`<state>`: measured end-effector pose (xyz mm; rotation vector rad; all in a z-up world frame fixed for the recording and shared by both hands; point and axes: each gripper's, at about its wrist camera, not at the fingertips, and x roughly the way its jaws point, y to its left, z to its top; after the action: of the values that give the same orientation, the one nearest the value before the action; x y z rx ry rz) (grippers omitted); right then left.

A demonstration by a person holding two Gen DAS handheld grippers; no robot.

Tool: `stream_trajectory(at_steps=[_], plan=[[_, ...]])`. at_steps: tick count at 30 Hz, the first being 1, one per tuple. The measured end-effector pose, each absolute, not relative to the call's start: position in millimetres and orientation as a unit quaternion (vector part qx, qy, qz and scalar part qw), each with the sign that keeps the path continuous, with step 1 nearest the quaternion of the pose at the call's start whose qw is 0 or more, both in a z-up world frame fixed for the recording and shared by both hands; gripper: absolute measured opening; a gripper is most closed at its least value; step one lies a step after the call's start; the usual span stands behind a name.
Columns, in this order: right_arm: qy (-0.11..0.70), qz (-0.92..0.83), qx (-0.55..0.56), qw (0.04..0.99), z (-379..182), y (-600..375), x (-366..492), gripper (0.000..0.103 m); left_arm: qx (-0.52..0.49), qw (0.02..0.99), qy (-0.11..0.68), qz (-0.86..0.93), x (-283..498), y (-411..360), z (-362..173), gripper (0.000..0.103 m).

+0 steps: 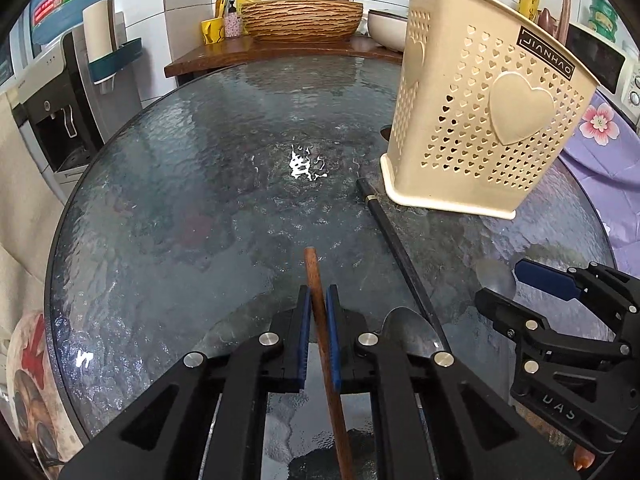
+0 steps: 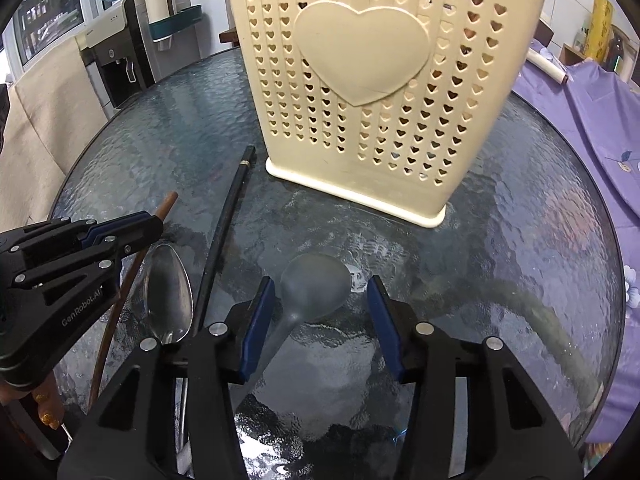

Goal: Organize utensils
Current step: 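Close the left tool on a brown chopstick while the right tool grasps the clear plastic spoon, then lift the chopstick with the left tool while the right tool carries the plastic spoon to the holder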

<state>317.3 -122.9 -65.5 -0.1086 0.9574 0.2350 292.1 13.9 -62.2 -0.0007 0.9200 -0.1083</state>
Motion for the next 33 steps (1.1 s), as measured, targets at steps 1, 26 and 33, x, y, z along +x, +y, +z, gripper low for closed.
stream_trajectory(at_steps=[1,26,33], plan=[[0.459,0.113,-0.052,0.880,-65.5,-122.5,317.2,0.044,0.000,0.895,0.444,-0.053,292.1,13.7,-62.2,0.008],[0.346,0.201,-0.033,0.916,-29.8,-144.7,288.7,0.037,-0.042,0.906,0.416,-0.073,279.5,22.0,-39.1,0.007],[0.297,0.199,-0.044,0.933,-1.6,-159.5,270.7,0.037,-0.045,0.929,0.357,-0.084,259.5,17.9,4.5,0.007]])
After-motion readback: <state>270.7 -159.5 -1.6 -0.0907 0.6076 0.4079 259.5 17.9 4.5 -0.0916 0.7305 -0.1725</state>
